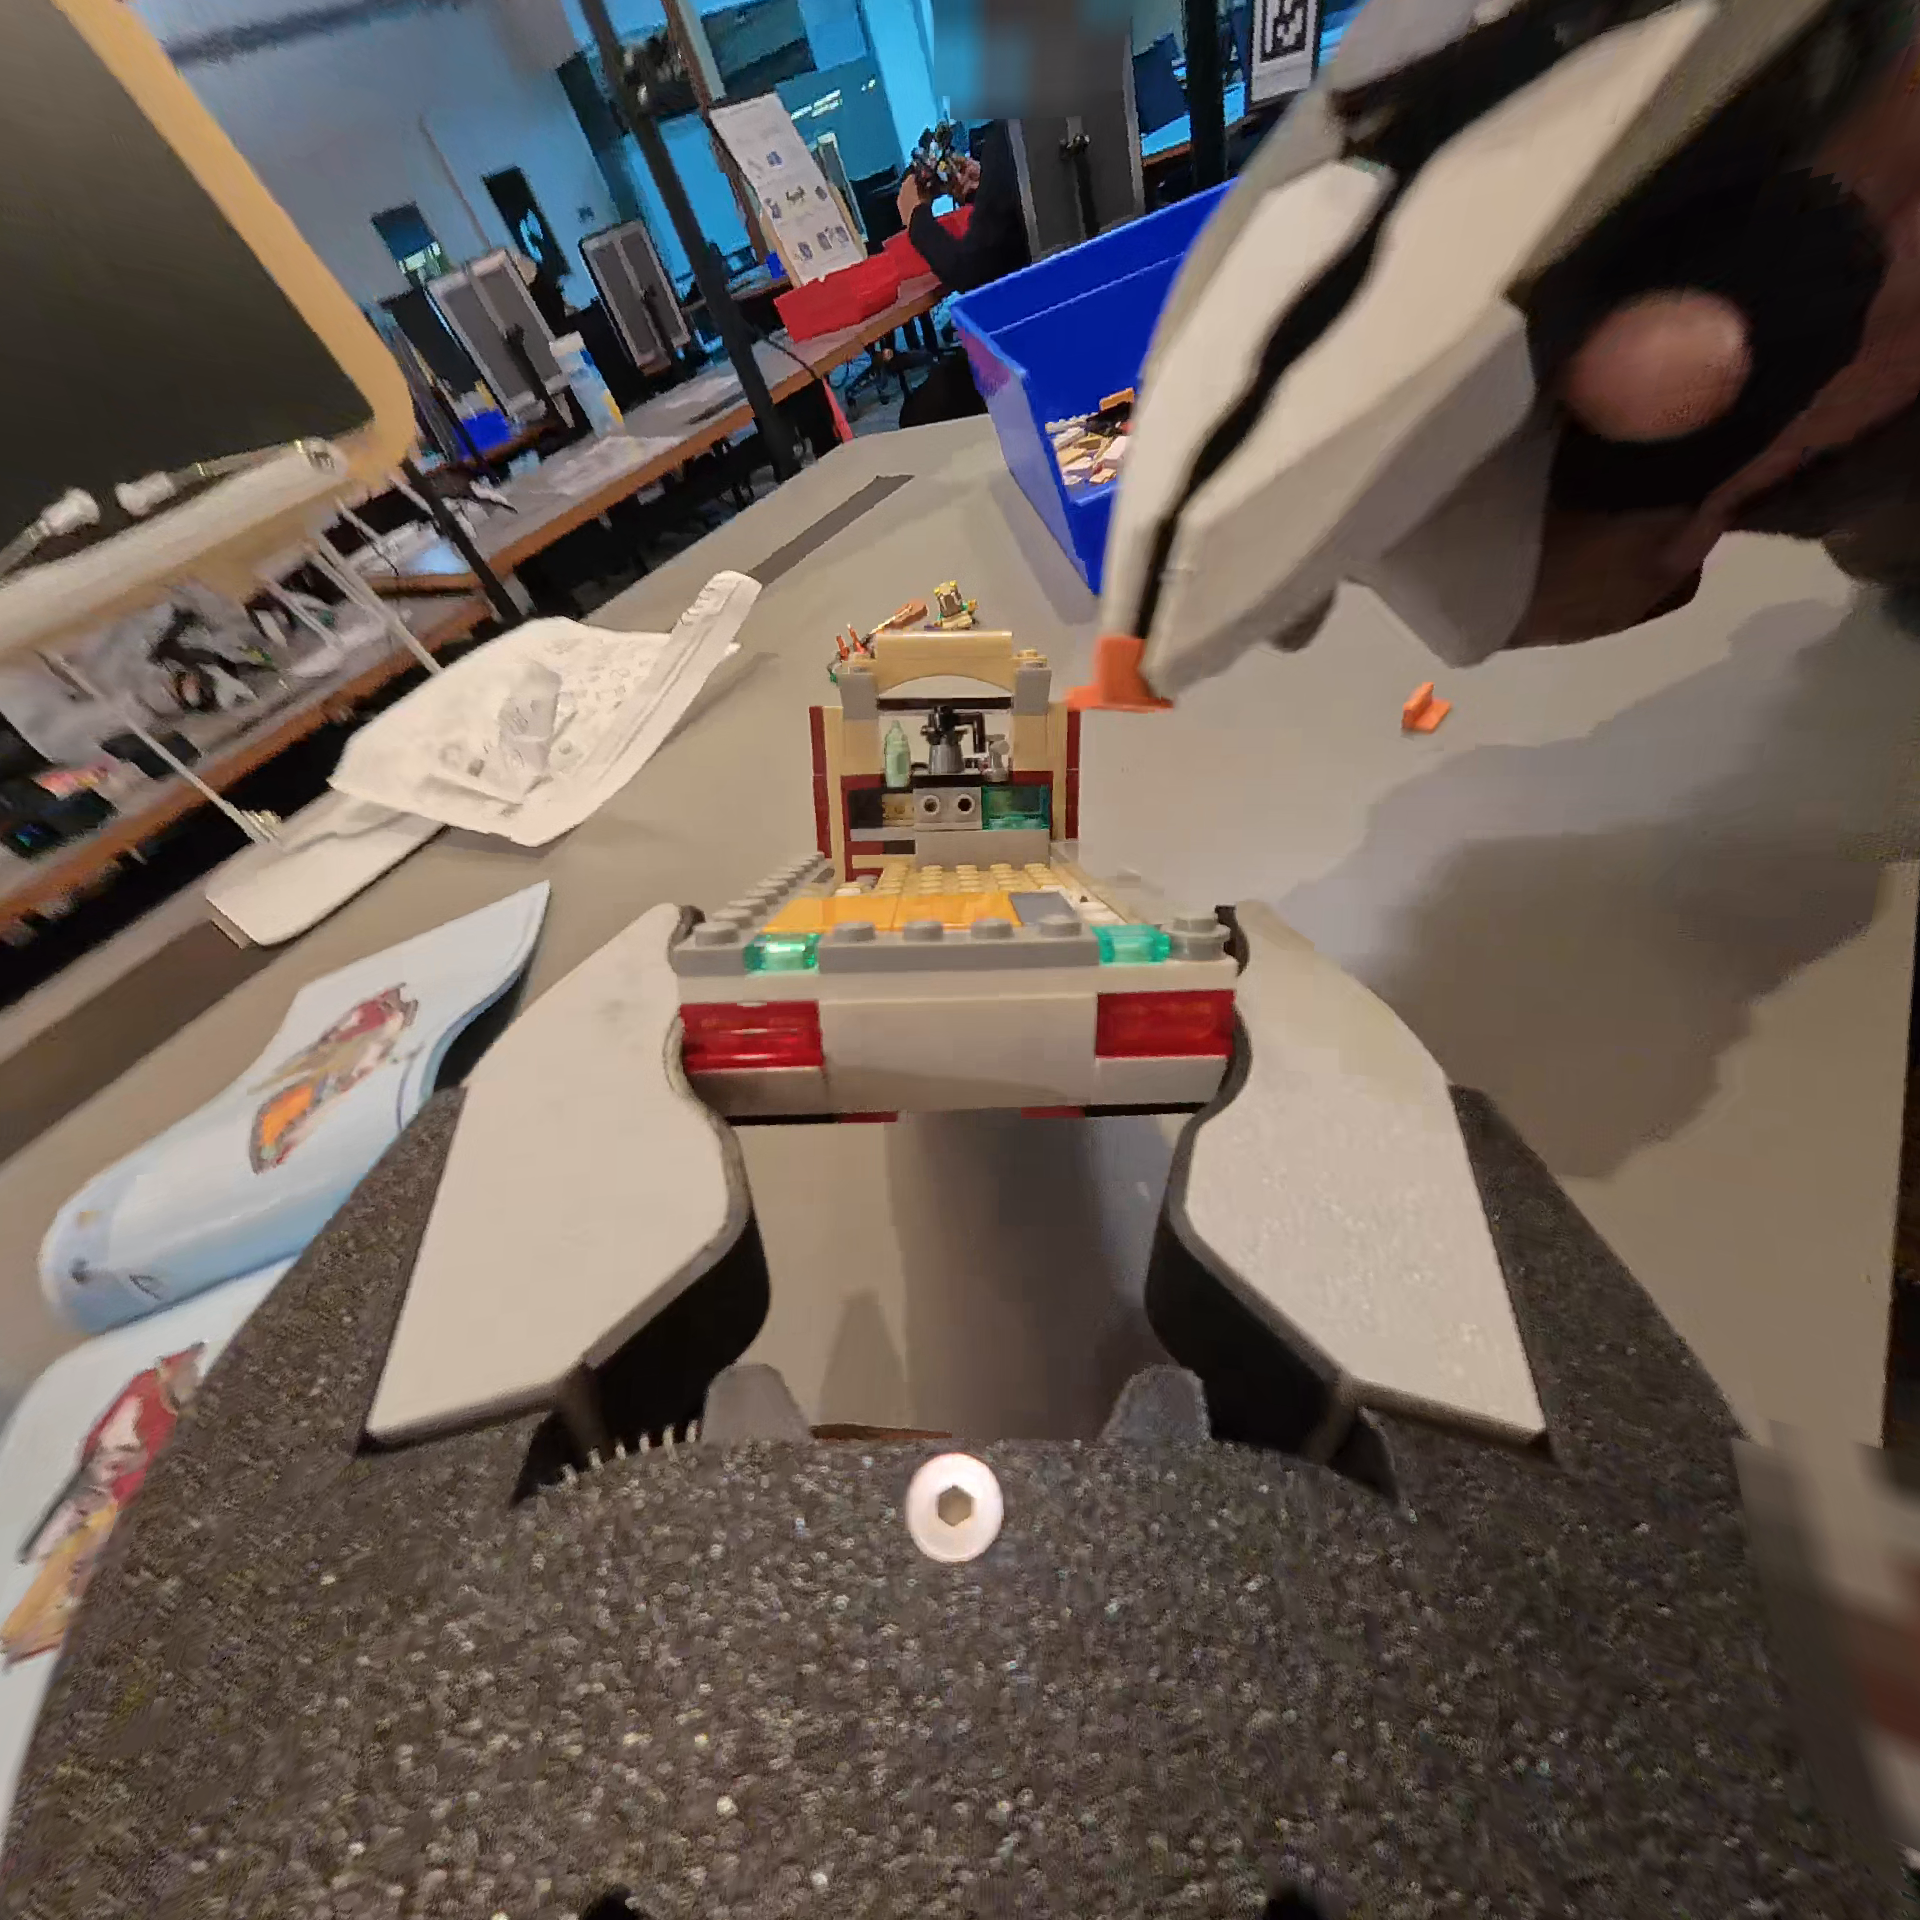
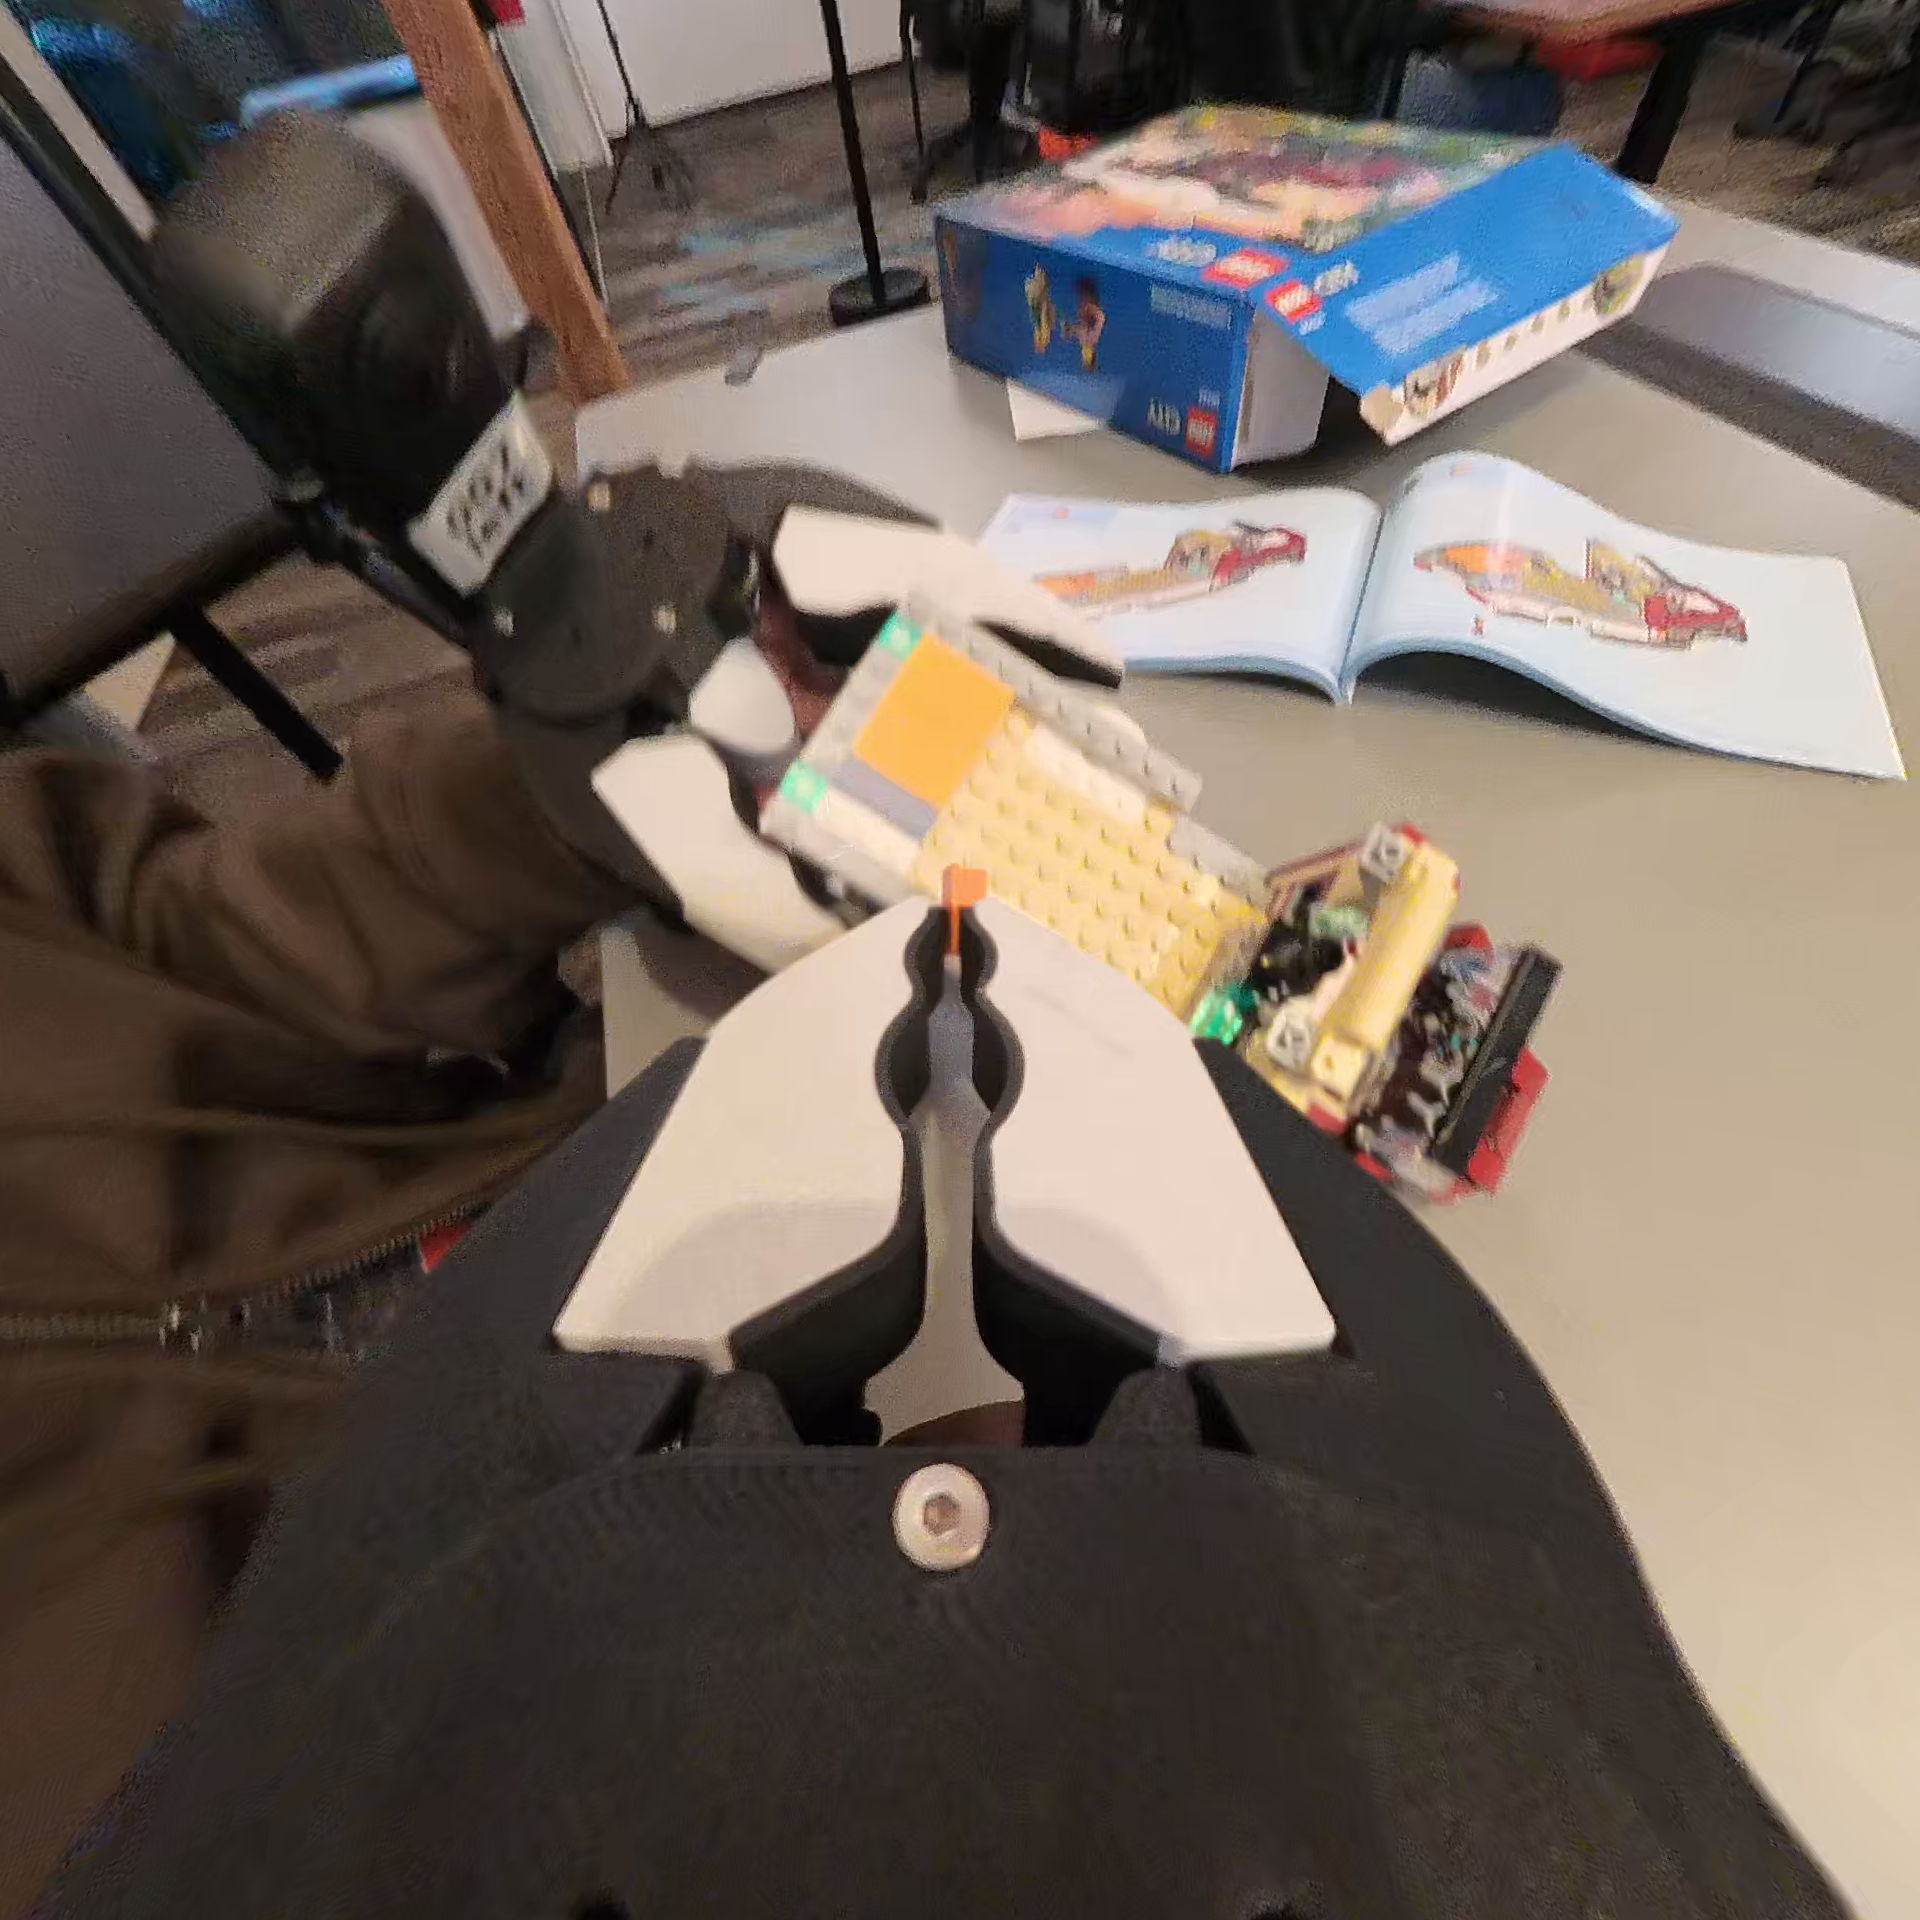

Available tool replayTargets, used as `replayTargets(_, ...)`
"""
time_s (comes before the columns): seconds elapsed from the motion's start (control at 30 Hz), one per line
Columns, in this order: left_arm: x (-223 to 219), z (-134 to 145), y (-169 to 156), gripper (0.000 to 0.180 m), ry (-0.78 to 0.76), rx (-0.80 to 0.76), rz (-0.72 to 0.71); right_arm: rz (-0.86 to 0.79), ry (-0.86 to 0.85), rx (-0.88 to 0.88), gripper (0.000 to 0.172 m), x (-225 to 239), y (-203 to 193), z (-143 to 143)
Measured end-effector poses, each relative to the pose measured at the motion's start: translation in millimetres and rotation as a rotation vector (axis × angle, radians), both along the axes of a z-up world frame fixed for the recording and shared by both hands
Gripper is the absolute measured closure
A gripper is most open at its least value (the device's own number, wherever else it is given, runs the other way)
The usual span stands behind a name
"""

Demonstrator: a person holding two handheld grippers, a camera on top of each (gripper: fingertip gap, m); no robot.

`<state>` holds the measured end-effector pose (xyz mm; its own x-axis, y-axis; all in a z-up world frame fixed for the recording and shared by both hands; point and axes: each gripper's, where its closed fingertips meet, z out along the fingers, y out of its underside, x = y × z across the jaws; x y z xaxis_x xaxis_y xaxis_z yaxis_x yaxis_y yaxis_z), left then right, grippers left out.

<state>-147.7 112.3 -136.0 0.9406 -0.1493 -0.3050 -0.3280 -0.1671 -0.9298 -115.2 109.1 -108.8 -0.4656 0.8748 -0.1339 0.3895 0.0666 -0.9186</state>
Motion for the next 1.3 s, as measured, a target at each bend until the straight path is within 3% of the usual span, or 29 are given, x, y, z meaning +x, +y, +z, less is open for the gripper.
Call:
replayTargets(0.1,6.8,-1.9,-2.6,0.089,0.125,0.030,-0.014,-0.039,0.024,-0.046,0.169,-15.9,-10.0,6.9)
replayTargets(0.27,13.3,-5.0,-4.7,0.089,0.241,0.048,-0.031,-0.103,-0.007,-0.169,0.169,-28.4,-14.7,-4.8)
replayTargets(0.9,22.2,-4.3,-12.0,0.089,0.306,0.091,-0.078,-0.097,0.015,-0.415,0.170,-25.8,-27.9,-10.5)
replayTargets(1.3,22.4,-7.9,-13.0,0.088,0.342,0.073,-0.077,-0.066,0.004,-0.329,0.170,-22.9,-30.3,-13.6)
